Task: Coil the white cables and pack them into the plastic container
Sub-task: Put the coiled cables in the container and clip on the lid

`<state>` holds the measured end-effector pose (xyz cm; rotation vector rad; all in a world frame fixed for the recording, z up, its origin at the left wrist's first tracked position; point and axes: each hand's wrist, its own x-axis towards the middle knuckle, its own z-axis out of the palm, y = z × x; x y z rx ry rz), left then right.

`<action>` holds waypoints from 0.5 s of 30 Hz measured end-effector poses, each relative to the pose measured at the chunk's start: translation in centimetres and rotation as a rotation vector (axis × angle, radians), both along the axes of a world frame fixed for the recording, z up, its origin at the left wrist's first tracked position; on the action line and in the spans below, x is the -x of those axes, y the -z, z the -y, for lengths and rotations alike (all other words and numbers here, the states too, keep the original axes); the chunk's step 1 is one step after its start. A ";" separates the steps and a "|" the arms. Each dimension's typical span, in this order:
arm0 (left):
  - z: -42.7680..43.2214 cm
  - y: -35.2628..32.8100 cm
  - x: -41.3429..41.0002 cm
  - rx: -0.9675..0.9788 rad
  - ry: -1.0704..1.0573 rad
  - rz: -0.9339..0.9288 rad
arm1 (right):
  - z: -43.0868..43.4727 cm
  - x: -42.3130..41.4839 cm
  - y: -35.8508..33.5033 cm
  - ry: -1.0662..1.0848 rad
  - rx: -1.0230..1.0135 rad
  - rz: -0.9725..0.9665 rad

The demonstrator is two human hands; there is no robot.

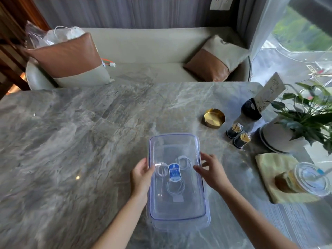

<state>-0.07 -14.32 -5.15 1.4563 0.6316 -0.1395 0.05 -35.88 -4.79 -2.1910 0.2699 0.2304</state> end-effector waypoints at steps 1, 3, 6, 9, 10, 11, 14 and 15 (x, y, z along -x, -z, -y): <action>0.0 0.3 0.8 -0.026 0.009 0.004 | 0.0 0.8 0.1 -0.017 0.042 0.006; 0.2 0.6 1.9 -0.068 0.035 0.004 | 0.0 2.0 0.3 -0.029 0.068 0.007; 0.3 0.7 2.9 -0.144 0.042 -0.012 | -0.1 2.9 0.5 -0.059 0.097 0.008; 0.3 0.7 3.1 -0.190 0.042 -0.049 | -0.2 3.0 0.7 -0.078 0.117 0.002; 0.2 0.7 3.1 -0.188 0.049 -0.047 | -0.3 3.0 0.8 -0.082 0.115 0.000; 0.2 0.7 3.1 -0.186 0.059 -0.042 | -0.3 3.0 0.9 -0.081 0.113 -0.002; 0.1 0.7 2.7 -0.177 0.094 -0.039 | -0.4 2.8 1.2 -0.068 0.115 -0.013; 0.1 0.6 2.6 -0.172 0.100 -0.044 | -0.4 2.7 1.4 -0.066 0.115 -0.021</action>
